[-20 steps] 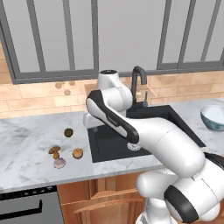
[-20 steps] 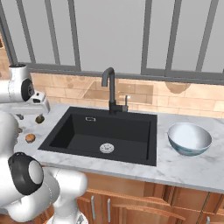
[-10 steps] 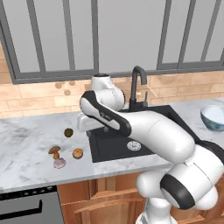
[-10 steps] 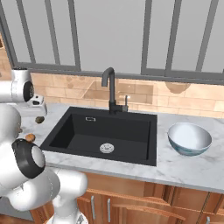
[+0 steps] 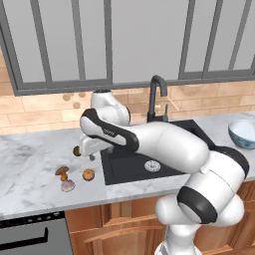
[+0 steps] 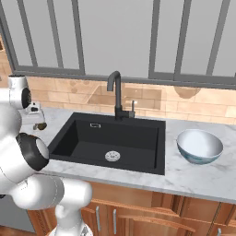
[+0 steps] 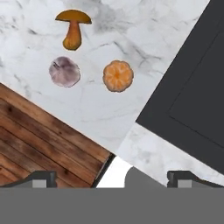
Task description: There is a mixed pile of frozen fruits and vegetables on the counter. Locate all the frozen vegetables and place the items in a bowl on the counter. Take all the frozen fruits and defrost them in a running sink.
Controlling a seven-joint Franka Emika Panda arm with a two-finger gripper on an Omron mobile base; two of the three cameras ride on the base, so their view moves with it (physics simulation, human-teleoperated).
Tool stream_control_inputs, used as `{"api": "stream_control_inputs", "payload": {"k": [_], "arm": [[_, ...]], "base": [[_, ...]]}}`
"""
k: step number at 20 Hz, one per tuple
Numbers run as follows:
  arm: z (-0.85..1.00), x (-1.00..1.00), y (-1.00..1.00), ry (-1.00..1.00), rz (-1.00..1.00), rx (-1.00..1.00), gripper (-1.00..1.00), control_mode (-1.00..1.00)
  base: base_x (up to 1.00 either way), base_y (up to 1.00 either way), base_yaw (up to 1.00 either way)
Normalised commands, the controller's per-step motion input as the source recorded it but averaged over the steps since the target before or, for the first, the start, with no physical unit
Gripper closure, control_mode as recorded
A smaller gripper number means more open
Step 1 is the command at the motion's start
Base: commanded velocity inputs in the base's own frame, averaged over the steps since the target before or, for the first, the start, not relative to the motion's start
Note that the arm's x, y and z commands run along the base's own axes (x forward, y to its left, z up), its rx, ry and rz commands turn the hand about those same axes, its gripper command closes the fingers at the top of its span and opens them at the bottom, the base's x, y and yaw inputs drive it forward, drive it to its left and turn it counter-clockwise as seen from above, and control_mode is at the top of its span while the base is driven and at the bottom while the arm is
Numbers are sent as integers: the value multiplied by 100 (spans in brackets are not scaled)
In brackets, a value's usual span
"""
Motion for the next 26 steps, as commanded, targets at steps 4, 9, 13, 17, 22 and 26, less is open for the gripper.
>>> {"api": "stream_control_inputs", "payload": {"k": [4, 9, 13, 17, 22, 26], "arm": [[-21, 16, 21, 0, 16, 0, -100, -100], [-20, 16, 7, -7, 5, 0, -100, -100], [-15, 18, 1, -7, 2, 0, -100, -100], [-15, 12, 0, -7, 0, 0, -100, -100], [-21, 3, 1, -1, -1, 3, -100, -100], [-20, 5, 12, 0, 0, 5, -100, -100]], "base": [[0, 0, 0], [0, 0, 0], [0, 0, 0], [0, 0, 0], [0, 0, 0], [0, 0, 0]]}}
